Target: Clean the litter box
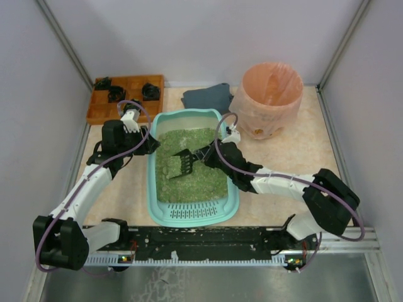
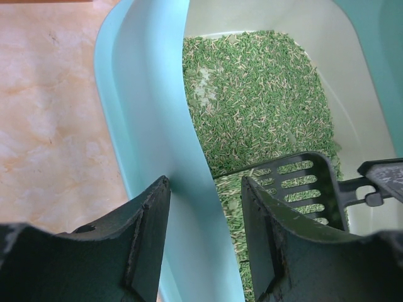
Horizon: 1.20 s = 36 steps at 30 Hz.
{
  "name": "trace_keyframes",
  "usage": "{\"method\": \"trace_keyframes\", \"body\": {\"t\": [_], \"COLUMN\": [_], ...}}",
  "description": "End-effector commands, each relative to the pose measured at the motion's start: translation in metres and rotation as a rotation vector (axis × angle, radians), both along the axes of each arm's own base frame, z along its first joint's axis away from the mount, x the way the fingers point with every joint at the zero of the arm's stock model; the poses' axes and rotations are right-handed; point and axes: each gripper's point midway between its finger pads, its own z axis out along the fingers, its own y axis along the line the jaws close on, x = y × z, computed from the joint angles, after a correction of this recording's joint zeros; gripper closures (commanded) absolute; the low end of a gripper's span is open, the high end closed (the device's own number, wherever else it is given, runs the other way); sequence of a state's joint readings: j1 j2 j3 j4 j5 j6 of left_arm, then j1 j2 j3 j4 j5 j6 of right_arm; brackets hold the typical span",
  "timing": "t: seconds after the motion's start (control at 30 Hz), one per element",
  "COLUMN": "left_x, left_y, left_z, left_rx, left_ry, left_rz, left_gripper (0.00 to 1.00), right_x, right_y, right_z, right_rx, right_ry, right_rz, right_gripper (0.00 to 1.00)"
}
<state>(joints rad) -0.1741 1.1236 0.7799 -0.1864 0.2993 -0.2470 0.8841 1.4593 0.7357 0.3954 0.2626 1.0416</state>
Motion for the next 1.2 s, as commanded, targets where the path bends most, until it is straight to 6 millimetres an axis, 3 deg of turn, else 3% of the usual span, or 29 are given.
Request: {"method": "trace_keyframes", "body": {"t": [0.0, 0.43, 0.6, 0.77, 0.9, 1.0, 1.07, 1.17], "left_x": [0.002, 0.002, 0.002, 0.001, 0.002, 0.002, 0.001, 0.001], "left_y": [-0.001, -0.001, -0.002, 0.000, -0.001, -0.002, -0.001, -0.001], "left_z": [0.008, 0.010, 0.010, 0.010, 0.011, 0.010, 0.009, 0.010], "left_rx": [-0.012, -0.014, -0.018, -0.015, -0.019, -0.020, -0.015, -0.020], "left_ry": [-0.023, -0.033, -0.031, -0.031, -0.040, -0.020, -0.018, -0.035], "left_rz": [-0.003, -0.001, -0.005, 0.000, -0.002, -0.010, -0.004, -0.003], "left_gripper": [0.46, 0.46, 0.46, 0.46, 0.46, 0.46, 0.46, 0.46], "right_x": [0.003, -0.012, -0.028, -0.011, -0.019, -0.010, -0.004, -0.004], "right_y": [-0.019, -0.092, -0.071, -0.110, -0.083, -0.106, -0.118, -0.106], "right_z": [0.039, 0.068, 0.079, 0.060, 0.075, 0.056, 0.056, 0.056], "right_rx": [0.110, 0.386, 0.466, 0.509, 0.474, 0.466, 0.449, 0.344], "right_ry": [-0.052, -0.058, -0.046, -0.011, -0.033, 0.002, -0.009, -0.002], "right_rz": [-0.002, 0.000, 0.171, -0.023, 0.134, 0.008, -0.065, -0.023], "right_gripper": [1.00, 1.00, 1.00, 1.00, 1.00, 1.00, 1.00, 1.00]}}
